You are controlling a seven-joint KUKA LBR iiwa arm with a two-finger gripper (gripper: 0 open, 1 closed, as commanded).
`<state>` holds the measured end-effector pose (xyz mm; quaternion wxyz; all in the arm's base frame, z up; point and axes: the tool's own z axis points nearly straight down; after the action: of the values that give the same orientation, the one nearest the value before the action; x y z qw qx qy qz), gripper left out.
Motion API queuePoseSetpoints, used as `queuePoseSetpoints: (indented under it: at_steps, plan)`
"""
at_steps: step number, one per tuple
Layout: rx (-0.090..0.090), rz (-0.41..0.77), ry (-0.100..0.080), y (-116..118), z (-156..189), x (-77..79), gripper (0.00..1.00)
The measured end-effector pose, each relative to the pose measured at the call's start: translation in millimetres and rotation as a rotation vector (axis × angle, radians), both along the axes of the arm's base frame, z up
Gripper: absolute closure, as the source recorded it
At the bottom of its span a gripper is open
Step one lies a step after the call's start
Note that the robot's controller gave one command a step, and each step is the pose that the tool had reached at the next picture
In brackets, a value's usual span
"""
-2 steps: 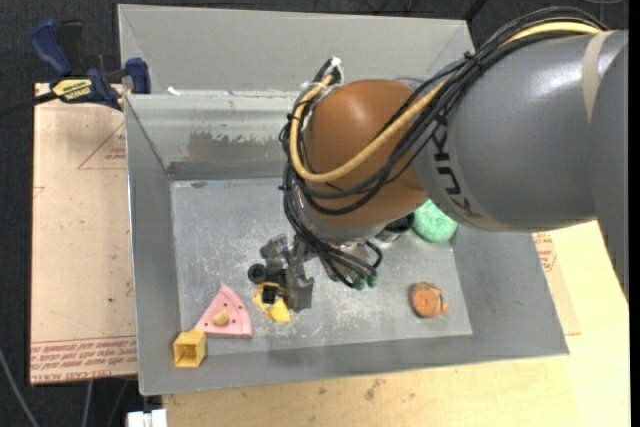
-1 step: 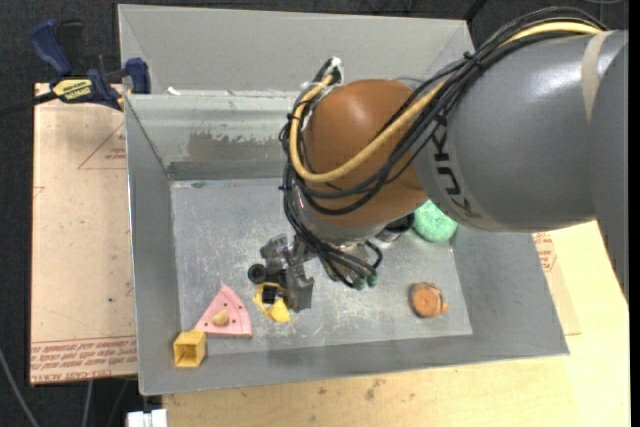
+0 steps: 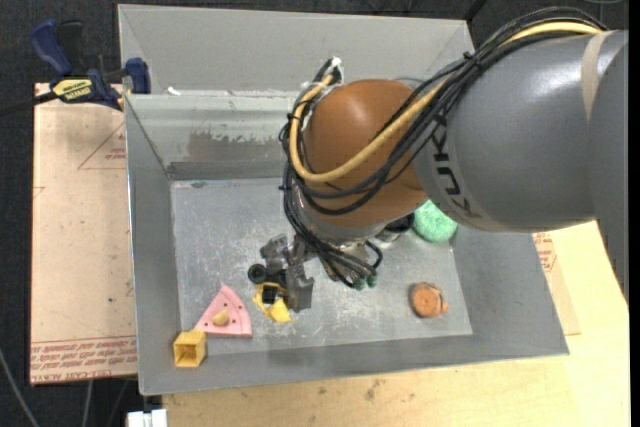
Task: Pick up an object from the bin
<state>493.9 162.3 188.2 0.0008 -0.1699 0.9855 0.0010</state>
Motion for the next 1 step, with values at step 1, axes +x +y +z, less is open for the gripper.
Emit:
queuePoseSetpoints:
  at_steps: [1]
  plan:
    - [0.0,0.0,0.0,0.0,0.0,0.0,1.0]
